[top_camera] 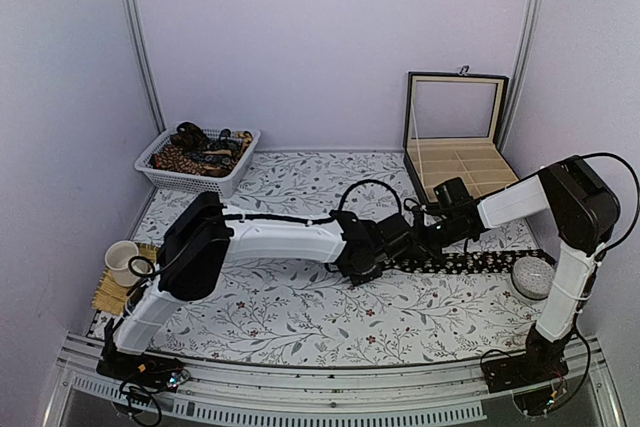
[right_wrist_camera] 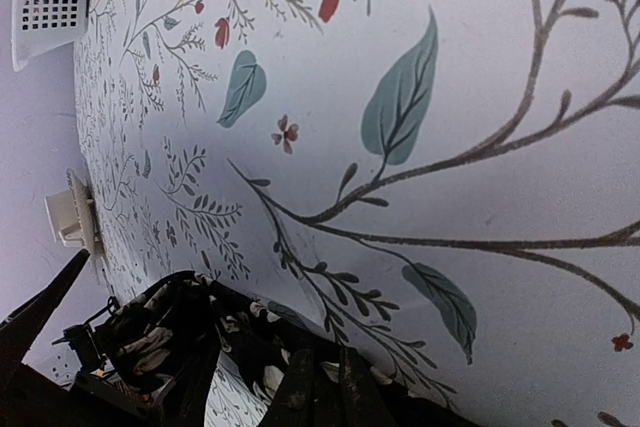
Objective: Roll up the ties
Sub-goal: Roll the tie at the center of the board.
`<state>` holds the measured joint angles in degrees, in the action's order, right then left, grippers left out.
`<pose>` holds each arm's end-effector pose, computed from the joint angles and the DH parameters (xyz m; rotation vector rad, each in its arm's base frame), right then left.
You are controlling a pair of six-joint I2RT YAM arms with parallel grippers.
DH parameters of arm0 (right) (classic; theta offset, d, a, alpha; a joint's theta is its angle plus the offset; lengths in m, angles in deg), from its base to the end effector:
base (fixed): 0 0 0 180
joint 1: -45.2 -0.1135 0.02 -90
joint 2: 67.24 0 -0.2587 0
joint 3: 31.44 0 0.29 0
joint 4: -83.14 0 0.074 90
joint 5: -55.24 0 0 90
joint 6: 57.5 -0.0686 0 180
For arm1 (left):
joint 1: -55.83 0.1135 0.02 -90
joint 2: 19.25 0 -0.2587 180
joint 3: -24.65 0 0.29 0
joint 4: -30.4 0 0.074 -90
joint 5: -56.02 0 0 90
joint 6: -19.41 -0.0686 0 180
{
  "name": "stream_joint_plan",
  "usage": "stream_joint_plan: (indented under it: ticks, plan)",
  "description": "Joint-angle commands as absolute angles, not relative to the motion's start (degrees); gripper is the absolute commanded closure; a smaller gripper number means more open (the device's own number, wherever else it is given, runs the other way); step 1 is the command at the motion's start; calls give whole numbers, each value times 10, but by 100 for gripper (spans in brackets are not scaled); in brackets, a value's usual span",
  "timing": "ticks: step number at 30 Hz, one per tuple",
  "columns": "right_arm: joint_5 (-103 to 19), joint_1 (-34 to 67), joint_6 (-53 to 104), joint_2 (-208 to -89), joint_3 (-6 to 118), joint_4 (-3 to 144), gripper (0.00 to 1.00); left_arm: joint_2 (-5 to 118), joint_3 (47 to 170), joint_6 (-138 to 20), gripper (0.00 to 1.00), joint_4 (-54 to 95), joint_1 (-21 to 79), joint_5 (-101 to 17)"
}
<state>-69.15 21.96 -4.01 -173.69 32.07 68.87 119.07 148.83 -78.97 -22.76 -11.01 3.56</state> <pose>0.3305 0.1841 0.0543 0.0683 2.7314 1.1289 0.2524 -0.4837 0.0962 1.3594 2.0378 0.4852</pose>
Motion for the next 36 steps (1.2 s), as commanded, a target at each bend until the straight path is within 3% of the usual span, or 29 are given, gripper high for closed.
stream_joint_plan:
  ticks: [1, 15, 18, 21, 23, 27, 32, 36]
  plan:
    - [-670, 215, -34, -1765, 324, 674, 91, 1160, 1477, -789, 20, -220, -100, 45]
    - [-674, 212, -40, -1766, 343, 672, 91, 1137, 1463, -783, 19, -190, -90, 35]
    - [-673, 212, -40, -1766, 343, 672, 91, 1113, 1458, -754, 15, -176, -85, 25]
    - [-673, 212, -40, -1767, 345, 671, 91, 1069, 1428, -722, 1, -136, -80, -9]
    - [-673, 212, -39, -1767, 346, 671, 91, 1034, 1399, -691, 0, -108, -73, -42]
    - [-674, 211, -40, -1765, 346, 673, 91, 947, 1293, -573, 0, -38, -44, -129]
    - [-676, 202, -39, -1753, 352, 672, 91, 789, 1052, -385, 0, 133, 12, -271]
    - [-666, 182, -33, -1731, 366, 664, 91, 720, 903, -280, 6, 266, 42, -329]
